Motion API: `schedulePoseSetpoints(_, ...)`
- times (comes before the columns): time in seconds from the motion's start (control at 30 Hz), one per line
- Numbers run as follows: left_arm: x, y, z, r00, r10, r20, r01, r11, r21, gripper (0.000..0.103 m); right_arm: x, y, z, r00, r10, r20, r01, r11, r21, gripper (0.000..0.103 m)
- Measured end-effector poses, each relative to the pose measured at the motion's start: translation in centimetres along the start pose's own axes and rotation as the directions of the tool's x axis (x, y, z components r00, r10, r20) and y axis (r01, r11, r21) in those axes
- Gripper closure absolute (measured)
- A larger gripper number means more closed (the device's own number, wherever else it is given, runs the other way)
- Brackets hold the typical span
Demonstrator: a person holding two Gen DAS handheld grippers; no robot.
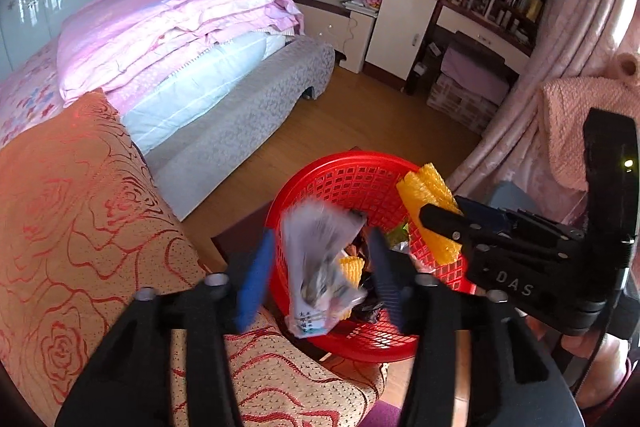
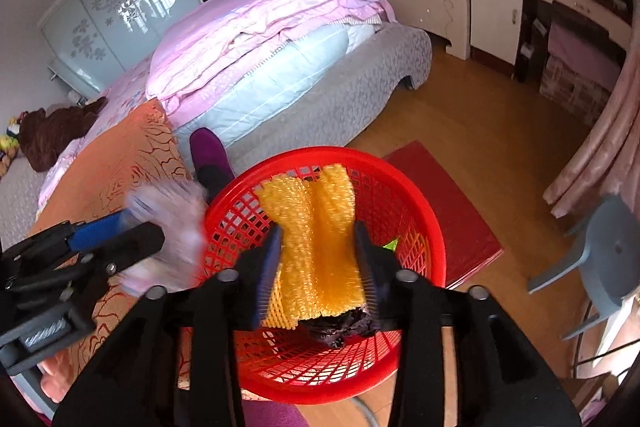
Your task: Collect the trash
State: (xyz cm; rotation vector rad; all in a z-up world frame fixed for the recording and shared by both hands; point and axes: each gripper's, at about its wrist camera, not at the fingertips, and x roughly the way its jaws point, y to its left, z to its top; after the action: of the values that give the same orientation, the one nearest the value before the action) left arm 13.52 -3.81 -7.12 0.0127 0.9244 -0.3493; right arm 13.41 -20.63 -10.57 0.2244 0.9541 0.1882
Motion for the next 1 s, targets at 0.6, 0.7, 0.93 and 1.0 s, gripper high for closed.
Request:
schedulePoseSetpoints(0.6, -8.3, 0.5, -2.5, 0.959, 0.17, 0.225, -0.172, 0.985, -0.012, 0.017, -6.3, 1.6, -1.7, 0.988, -0.051, 0.144, 0.052, 0.999, -0.002, 0.013)
schedulePoseSetpoints(0.7, -10.4, 0.1, -3.4, 0.933, 0.213, 0.29, -0.217, 0.976, -0.02, 0.014, -8.9, 3.0, -2.8, 0.969, -0.067, 0.237, 0.074, 0.997, -0.02, 0.007)
schedulePoseSetpoints(0.93, -14.6, 0.4, -5.9, 0.876, 0.248, 0.414, -0.243, 0.968, -0.065, 0.008, -12.9, 5.2, -4.8, 0.921, -0.061, 0.385, 0.086, 0.995, -0.048, 0.007)
schedulePoseSetpoints(1.0, -15.4, 0.8, -6.7, 0.859, 0.274, 0.433, -0.26, 0.961, -0.092, 0.008, -13.1, 5.4, -5.1, 0.917, -0.068, 0.392, 0.093, 0.995, -0.044, 0.007)
